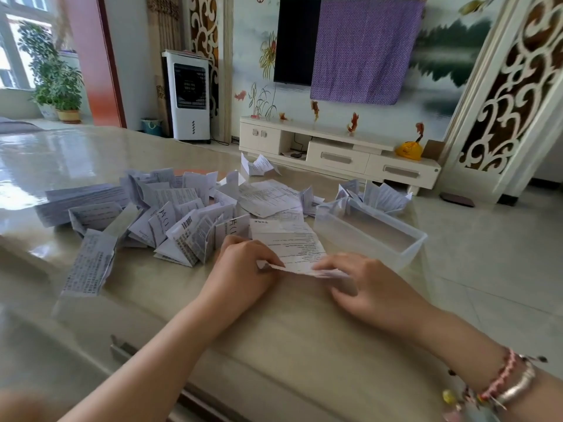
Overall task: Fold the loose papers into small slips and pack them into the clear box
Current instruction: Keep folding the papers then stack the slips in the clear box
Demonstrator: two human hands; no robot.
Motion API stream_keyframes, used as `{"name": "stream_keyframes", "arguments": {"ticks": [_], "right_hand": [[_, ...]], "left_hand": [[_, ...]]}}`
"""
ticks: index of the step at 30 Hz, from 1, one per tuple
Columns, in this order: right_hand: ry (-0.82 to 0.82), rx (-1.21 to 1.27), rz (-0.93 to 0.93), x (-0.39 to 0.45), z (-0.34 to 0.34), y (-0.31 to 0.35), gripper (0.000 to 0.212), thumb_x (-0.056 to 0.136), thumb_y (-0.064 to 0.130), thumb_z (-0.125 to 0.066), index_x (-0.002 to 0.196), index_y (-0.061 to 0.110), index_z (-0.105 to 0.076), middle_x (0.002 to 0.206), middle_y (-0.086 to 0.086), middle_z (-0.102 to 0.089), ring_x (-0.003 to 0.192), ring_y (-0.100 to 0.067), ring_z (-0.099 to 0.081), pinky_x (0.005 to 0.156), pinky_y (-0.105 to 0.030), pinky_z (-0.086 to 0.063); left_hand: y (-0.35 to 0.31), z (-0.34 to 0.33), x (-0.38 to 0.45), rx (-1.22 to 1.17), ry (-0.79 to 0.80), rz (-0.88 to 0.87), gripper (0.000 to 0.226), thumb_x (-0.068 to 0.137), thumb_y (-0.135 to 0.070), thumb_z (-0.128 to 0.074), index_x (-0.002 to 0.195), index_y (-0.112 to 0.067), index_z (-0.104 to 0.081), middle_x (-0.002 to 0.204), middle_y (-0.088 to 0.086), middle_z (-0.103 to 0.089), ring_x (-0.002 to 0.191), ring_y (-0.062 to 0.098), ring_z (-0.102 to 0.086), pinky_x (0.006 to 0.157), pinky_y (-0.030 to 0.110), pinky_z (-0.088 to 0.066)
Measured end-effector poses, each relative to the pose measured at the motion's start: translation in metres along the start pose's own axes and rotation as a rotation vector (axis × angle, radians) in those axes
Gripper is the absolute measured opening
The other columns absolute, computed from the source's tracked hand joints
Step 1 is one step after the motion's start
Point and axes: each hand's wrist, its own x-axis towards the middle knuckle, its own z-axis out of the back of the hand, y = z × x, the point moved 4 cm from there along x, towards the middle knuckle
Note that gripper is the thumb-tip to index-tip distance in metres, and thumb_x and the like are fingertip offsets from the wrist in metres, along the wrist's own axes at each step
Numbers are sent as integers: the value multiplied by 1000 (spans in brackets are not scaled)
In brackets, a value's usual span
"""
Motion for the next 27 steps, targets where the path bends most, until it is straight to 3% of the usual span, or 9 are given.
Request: {"name": "stream_keyframes", "arguments": {"ticks": [2, 5, 7, 10, 11, 14, 19, 23, 27], "right_hand": [[-6, 97, -109, -3, 3, -10, 25, 85, 18, -66, 107, 30, -68, 104, 18, -69, 99, 2, -61, 88, -19, -47], [-46, 374, -265, -2, 5, -21, 11, 87, 16, -69, 89, 27, -71, 88, 14, -72, 87, 1, -66, 80, -19, -50], [-89, 502, -340, 4, 4, -28, 15, 88, 20, -69, 74, 13, -68, 68, 11, -66, 65, -1, -59, 64, -18, -46], [-100, 578, -389, 13, -5, -30, 31, 92, 25, -62, 73, 1, -62, 66, 2, -60, 65, -6, -52, 67, -25, -43], [-101, 574, -399, 16, -9, -30, 32, 93, 26, -61, 74, 1, -62, 68, 0, -60, 67, -7, -52, 69, -28, -42], [-103, 426, -497, 27, -17, -33, 35, 95, 29, -58, 67, 9, -53, 63, 1, -48, 63, -10, -43, 63, -30, -34], [5, 16, -564, 43, -22, -25, 34, 90, 31, -52, 63, 17, -37, 62, 2, -44, 63, -18, -44, 56, -31, -30], [4, -187, -538, 46, -28, -22, 32, 91, 33, -47, 65, 17, -38, 69, 0, -50, 75, -26, -54, 58, -31, -32], [-23, -218, -541, 46, -29, -22, 33, 93, 33, -44, 65, 17, -36, 68, 0, -49, 72, -26, -52, 53, -31, -29]], "left_hand": [[2, 3, -1, -82, 35, 46, 9, 79, -24, -74, 86, -19, -77, 88, -6, -72, 99, 15, -52, 89, 27, -43], [1, 5, -4, -258, 124, 132, 40, 72, -47, -68, 87, -9, -71, 89, 14, -70, 76, 21, -62, 81, 39, -52], [4, 8, -6, -329, 117, 169, 48, 67, -54, -64, 89, -13, -71, 95, 16, -70, 87, 32, -67, 87, 49, -52], [1, 11, -10, -454, 95, 215, 12, 84, -26, -69, 93, -18, -73, 92, 2, -75, 93, 26, -69, 92, 48, -51], [1, 11, -10, -449, 72, 220, 10, 88, -19, -67, 96, -20, -72, 92, -2, -75, 92, 22, -70, 92, 46, -52], [3, 8, -10, -283, 10, 248, 20, 89, -26, -64, 108, -22, -62, 96, -6, -72, 90, 16, -67, 88, 39, -52], [0, 9, -9, 78, -10, 281, 44, 93, -40, -54, 131, -28, -36, 110, 0, -61, 108, 26, -51, 98, 41, -40], [-3, 4, -5, 272, 28, 197, 37, 97, -38, -44, 133, -36, -39, 119, -4, -61, 115, 24, -47, 96, 34, -36], [-2, 0, -2, 363, 61, 157, 35, 98, -39, -39, 132, -39, -46, 128, -7, -58, 118, 21, -48, 96, 31, -34]]}}
